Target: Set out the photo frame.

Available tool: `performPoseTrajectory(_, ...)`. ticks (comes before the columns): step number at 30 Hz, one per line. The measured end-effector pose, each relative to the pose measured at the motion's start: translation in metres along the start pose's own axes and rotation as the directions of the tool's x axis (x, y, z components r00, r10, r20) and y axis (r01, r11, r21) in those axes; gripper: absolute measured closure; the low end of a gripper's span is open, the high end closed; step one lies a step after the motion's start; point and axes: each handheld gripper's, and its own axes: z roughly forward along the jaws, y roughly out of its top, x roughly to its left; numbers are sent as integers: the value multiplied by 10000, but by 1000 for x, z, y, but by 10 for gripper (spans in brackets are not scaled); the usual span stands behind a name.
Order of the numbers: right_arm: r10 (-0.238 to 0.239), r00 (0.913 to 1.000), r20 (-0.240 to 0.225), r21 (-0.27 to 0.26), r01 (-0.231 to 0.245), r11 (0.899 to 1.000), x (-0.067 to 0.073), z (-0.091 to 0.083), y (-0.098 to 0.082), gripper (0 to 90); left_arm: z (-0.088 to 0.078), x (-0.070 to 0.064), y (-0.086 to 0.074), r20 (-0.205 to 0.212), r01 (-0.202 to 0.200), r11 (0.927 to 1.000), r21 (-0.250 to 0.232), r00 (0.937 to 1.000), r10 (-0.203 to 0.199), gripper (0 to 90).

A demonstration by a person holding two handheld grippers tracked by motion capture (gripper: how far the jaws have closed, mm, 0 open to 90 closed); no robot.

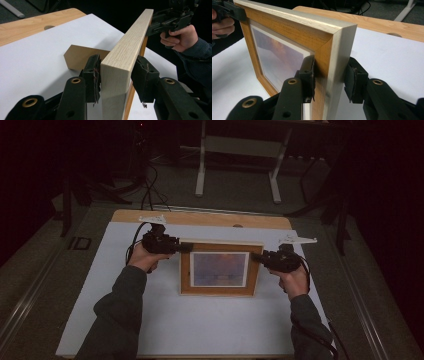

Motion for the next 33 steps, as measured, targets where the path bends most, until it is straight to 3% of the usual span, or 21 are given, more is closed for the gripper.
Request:
performPoseTrajectory(15, -59, 10000, -50, 87, 59, 9999, -1, 1, 2, 630, -6, -1, -5, 56, 297, 9994, 169, 9995, -298, 662)
performPoseTrajectory(24, -112, 9999, -41, 155, 112, 9998, -1, 2, 5, 614, -8, 0, -6, 270, 544, 9983, 186, 9981, -549, 634)
performPoseTrajectory(31, -214, 9997, 98, 423, 210, 9989, 1, -5, 1, 406, -20, -6, -11, -368, 428, 9990, -96, 9984, -432, 460)
performPoseTrajectory(33, -285, 9991, 318, 457, 270, 9986, 2, -10, -2, 357, -28, -11, -16, -1065, 282, 9995, -136, 9939, -295, 420)
